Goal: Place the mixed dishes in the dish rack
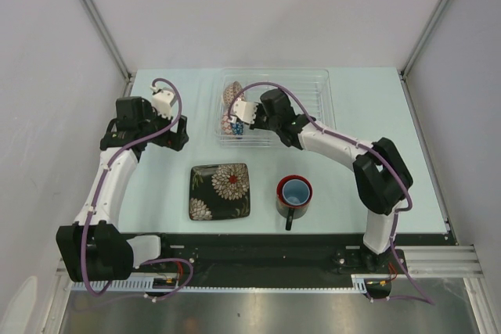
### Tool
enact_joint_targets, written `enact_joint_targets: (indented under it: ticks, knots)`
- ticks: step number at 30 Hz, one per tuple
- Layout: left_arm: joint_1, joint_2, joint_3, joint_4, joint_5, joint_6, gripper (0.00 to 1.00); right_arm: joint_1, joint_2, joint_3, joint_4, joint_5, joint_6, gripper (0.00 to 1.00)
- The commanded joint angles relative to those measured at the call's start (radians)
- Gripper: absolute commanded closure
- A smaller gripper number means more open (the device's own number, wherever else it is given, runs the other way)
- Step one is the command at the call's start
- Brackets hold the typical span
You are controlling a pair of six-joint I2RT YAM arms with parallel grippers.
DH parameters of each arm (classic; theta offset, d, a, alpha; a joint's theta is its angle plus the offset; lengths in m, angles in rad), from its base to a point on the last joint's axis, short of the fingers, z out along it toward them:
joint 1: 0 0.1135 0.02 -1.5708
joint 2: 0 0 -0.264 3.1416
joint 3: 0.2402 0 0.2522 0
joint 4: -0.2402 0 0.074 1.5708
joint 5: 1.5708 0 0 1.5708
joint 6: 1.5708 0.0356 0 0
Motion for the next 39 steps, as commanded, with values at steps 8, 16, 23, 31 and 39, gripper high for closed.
enact_joint_targets:
  ticks: [8, 16, 23, 31, 39]
  knots:
    - [0.006, -0.031, 0.000, 0.027, 0.009, 0.015, 0.00, 0.009, 0.040, 0.028, 0.123, 0.000, 0.067, 1.00]
    - [0.006, -0.030, 0.008, 0.024, 0.008, 0.018, 0.00, 0.020, 0.056, 0.028, 0.142, 0.026, 0.098, 0.75]
    - [0.006, -0.030, 0.010, 0.021, 0.006, 0.022, 0.00, 0.018, 0.026, 0.028, 0.105, 0.055, 0.110, 0.45]
    - [0.006, -0.034, 0.026, 0.010, 0.009, 0.021, 0.00, 0.046, -0.072, 0.028, 0.086, 0.164, 0.134, 0.00]
    - [0.006, -0.047, -0.013, 0.019, -0.038, 0.103, 0.00, 0.113, -0.285, 0.041, -0.042, 0.261, 0.323, 0.00]
